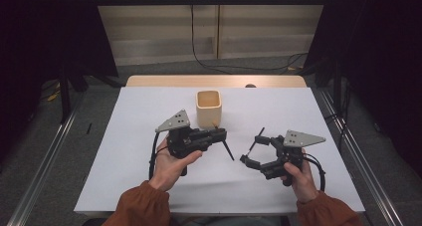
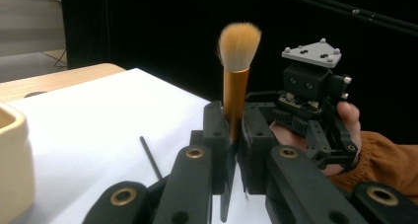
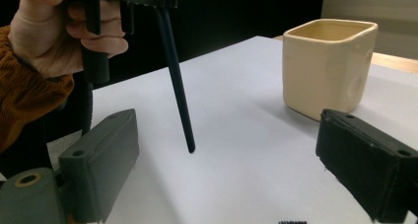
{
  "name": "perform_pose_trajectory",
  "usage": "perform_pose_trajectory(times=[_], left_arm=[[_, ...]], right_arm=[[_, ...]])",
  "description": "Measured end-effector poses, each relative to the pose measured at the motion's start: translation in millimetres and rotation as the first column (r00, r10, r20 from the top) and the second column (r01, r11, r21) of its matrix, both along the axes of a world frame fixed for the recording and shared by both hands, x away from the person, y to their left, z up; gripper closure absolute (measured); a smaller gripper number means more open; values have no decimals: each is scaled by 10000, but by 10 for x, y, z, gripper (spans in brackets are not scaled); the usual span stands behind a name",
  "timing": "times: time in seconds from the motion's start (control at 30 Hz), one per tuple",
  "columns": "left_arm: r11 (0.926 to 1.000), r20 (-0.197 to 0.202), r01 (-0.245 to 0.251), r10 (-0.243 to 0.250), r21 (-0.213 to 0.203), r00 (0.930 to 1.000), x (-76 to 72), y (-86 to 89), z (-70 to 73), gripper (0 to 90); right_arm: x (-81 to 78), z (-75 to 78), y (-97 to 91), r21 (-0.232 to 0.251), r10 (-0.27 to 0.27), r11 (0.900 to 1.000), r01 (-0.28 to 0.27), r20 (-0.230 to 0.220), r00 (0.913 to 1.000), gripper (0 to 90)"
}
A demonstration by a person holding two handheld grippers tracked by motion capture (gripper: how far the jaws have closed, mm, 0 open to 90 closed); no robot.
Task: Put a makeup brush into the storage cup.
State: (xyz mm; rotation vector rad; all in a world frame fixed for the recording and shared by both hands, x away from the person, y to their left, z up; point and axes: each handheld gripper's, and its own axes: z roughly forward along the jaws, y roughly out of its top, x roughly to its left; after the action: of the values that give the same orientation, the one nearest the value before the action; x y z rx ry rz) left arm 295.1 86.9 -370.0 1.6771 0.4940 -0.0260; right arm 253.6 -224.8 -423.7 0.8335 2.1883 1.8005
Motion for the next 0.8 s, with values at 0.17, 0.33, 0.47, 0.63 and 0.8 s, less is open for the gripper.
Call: perform_pose_trajectory(times=[0.17,0.33,0.47,0.63,0.8], left_arm=[[9998,81,-155,154,138,9998,6,81,19,839],[9989,208,-335,328,327,9992,17,170,51,839],[9978,236,-529,520,401,9984,21,245,67,839],[9962,233,-724,713,488,9972,33,335,82,838],[9937,221,-971,960,551,9951,59,417,93,838]], right_arm=[[-25,14,-9,-84,-253,9996,254,151,9996,85],[-58,8,-58,-210,-751,9969,760,387,9964,74],[-76,8,-116,-94,-1138,9934,1145,511,9922,69],[-100,-3,-194,-338,-1519,9875,1538,541,9869,48],[-123,-5,-274,-304,-1780,9833,1795,463,9829,22]])
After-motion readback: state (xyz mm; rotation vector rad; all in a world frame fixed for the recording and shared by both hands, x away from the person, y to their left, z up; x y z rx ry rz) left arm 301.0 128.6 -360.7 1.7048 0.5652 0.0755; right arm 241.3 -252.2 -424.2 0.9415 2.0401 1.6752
